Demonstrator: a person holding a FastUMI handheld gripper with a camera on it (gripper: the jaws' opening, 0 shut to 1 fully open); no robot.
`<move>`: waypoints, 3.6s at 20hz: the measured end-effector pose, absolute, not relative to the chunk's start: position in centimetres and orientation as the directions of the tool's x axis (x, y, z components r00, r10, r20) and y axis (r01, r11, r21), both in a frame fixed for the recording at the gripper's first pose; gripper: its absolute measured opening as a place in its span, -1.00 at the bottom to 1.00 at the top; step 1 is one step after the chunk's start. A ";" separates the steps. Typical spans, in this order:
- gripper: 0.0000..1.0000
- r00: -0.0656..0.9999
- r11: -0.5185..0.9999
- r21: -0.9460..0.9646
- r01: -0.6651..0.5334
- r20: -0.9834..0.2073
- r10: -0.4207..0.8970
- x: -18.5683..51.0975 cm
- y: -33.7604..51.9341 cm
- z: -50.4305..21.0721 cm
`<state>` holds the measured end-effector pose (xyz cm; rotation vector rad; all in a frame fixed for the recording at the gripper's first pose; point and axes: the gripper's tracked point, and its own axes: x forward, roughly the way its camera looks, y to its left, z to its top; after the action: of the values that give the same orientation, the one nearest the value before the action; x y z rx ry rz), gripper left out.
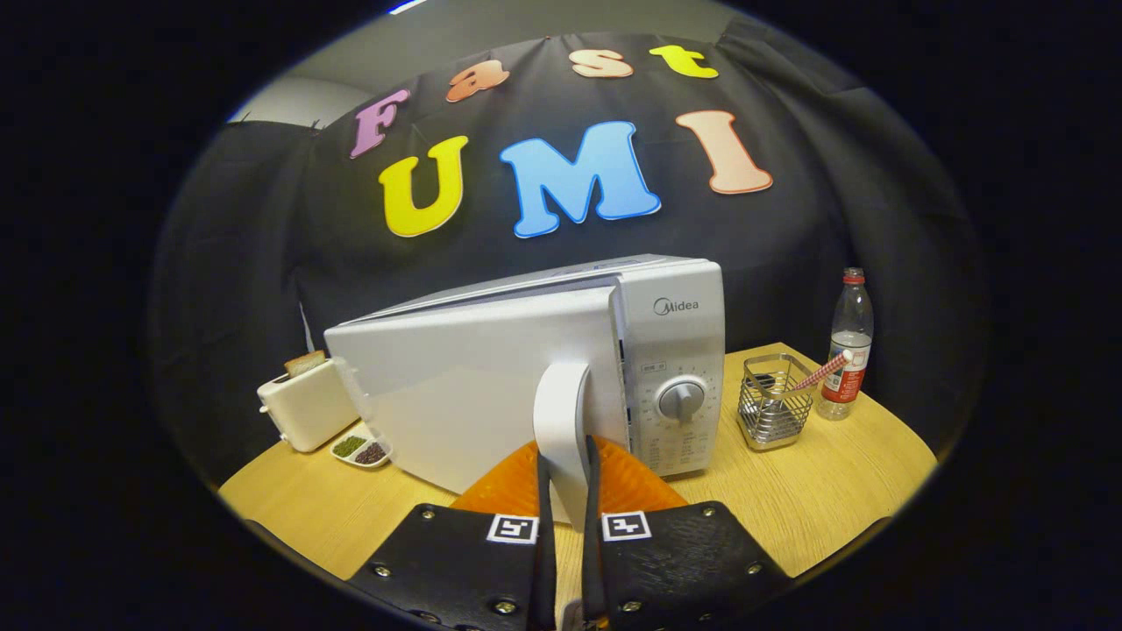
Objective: Open the microwave, put the food inside, and close the microwave door.
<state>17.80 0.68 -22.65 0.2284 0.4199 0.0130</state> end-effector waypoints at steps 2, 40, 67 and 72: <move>-0.76 0.914 0.973 0.227 -0.027 -0.389 0.116 15.7 2.4 -22.2; -0.79 0.863 0.895 0.292 -0.337 -0.284 0.417 1.3 19.5 -18.9; 0.80 0.857 0.777 0.620 0.112 -0.456 0.240 6.1 -3.7 -28.1; -0.13 0.848 0.782 0.608 0.137 -0.479 0.224 6.9 -4.3 -29.7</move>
<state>6.91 -4.30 -29.70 0.6803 0.5668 0.0503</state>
